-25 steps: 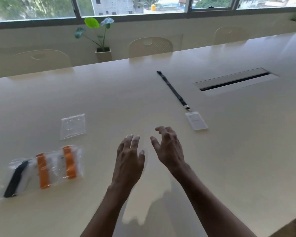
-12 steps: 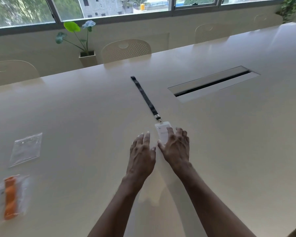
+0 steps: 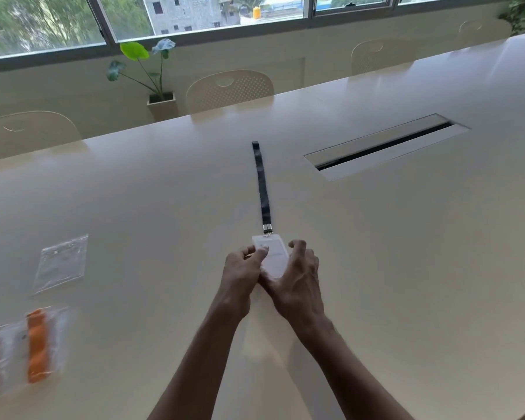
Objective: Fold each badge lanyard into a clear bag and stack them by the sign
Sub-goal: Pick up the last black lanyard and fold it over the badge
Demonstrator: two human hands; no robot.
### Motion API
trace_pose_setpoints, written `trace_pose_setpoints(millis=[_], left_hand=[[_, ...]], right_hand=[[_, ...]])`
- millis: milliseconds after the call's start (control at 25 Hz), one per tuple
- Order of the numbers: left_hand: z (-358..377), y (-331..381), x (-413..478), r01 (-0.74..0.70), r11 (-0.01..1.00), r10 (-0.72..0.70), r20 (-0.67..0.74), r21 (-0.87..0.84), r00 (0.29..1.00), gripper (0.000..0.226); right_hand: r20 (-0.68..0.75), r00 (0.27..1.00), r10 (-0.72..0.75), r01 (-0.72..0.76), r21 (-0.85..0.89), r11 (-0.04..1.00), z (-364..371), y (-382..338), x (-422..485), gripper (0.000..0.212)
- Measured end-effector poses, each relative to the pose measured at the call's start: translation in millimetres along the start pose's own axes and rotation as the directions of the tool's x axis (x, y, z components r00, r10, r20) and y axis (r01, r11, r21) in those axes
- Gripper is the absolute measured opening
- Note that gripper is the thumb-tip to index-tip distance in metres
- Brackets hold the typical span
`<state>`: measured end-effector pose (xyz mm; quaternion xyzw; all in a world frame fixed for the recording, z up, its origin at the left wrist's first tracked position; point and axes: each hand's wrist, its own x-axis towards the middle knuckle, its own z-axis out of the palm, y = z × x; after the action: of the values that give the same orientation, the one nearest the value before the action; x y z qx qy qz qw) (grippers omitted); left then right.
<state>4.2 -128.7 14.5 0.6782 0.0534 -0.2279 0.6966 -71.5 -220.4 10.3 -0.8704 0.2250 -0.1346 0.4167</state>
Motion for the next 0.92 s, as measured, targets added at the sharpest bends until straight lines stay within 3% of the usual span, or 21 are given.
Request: trace_pose_setpoints(millis=[160,240,320,440,560,640,760,920], left_hand=[[-33.8,3.6,-26.5,-0.060,0.998,0.061,-0.055,0.019,0.997,0.021],[-53.9,10.9,-47.0,-0.102,0.993,0.108,-0.096,0.063,0.990,0.021],[-74.4,21.8,-73.3,-0.103,0.993,0.107,-0.080,0.058,0.991,0.019],[-101.0,36.7,-116.3,-0.072,0.997,0.073,0.026,-0.009,0.997,0.021],[-126.0,49.5,-150.6,-0.061,0.994,0.071,0.109,-0.094,0.991,0.024],[-142.3,57.3,-165.4,-0.070,0.985,0.090,0.126,-0.158,0.988,0.025],[-166.2,66.3,-181.1,-0.087,0.967,0.120,0.127,-0.239,0.985,0.028],[-190.1,72.3,-191.9,-0.178,0.951,0.204,0.080,-0.251,0.976,0.039]], right_hand=[[0.064,0.988,-0.139,0.137,0.036,0.990,0.5,-10.9,-27.2,0.052],[-0.027,0.972,-0.232,0.233,0.051,0.971,-6.2,-13.9,-26.6,0.032],[-0.079,0.935,-0.346,0.345,-0.020,0.938,-13.3,-20.2,-20.4,0.041],[0.063,0.844,-0.532,0.535,-0.045,0.844,-11.9,-37.5,-16.5,0.061],[0.122,0.762,-0.635,0.620,0.143,0.771,2.9,-59.7,-25.8,0.038],[0.141,0.759,-0.636,0.582,0.291,0.759,11.6,-74.7,-40.1,0.031],[0.264,0.768,-0.584,0.438,0.450,0.779,27.8,-98.4,-62.5,0.038],[0.317,0.824,-0.470,0.144,0.686,0.714,57.4,-128.0,-89.8,0.025]])
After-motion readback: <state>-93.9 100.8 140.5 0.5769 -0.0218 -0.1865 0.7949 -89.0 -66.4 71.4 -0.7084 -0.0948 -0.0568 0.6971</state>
